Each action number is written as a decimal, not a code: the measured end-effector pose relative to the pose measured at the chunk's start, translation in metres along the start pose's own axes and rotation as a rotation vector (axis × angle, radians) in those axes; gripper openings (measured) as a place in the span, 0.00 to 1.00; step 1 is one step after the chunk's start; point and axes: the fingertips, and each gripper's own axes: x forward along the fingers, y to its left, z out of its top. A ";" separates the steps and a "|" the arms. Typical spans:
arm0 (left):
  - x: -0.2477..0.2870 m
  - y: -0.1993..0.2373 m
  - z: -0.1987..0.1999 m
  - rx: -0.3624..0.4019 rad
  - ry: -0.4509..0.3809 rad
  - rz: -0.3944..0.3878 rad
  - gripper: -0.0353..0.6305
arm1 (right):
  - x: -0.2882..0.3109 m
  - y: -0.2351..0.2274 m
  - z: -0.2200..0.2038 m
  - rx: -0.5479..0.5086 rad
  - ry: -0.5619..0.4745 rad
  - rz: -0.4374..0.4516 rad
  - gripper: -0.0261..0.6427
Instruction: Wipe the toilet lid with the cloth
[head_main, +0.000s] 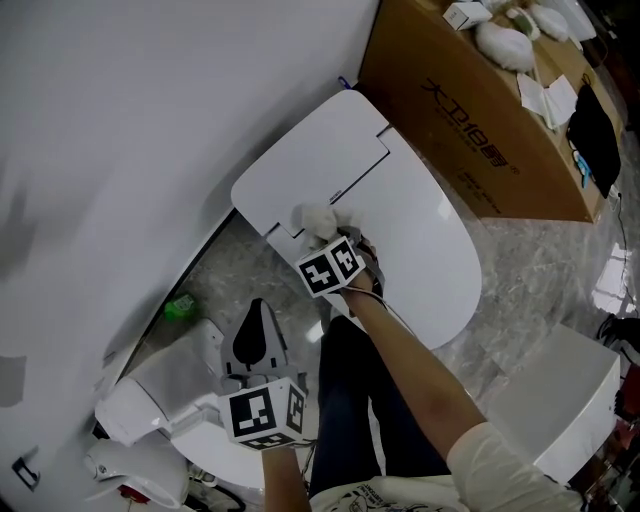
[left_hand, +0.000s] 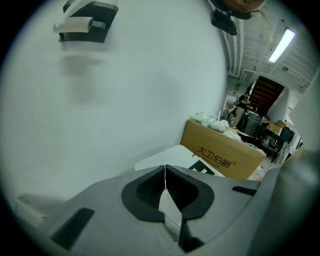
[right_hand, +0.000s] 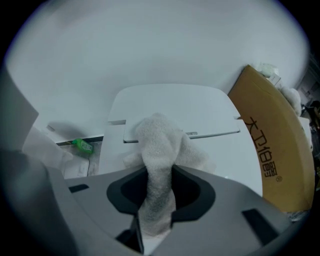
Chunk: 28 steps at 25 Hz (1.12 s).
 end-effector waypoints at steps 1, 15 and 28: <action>-0.001 0.001 -0.001 -0.002 0.000 0.004 0.07 | -0.001 0.005 -0.001 -0.009 -0.002 0.009 0.20; -0.018 0.001 -0.003 0.005 -0.013 0.027 0.07 | -0.014 0.056 -0.036 -0.088 -0.012 0.083 0.20; -0.033 -0.012 -0.004 0.022 -0.025 0.015 0.07 | -0.029 0.070 -0.106 -0.069 0.017 0.124 0.20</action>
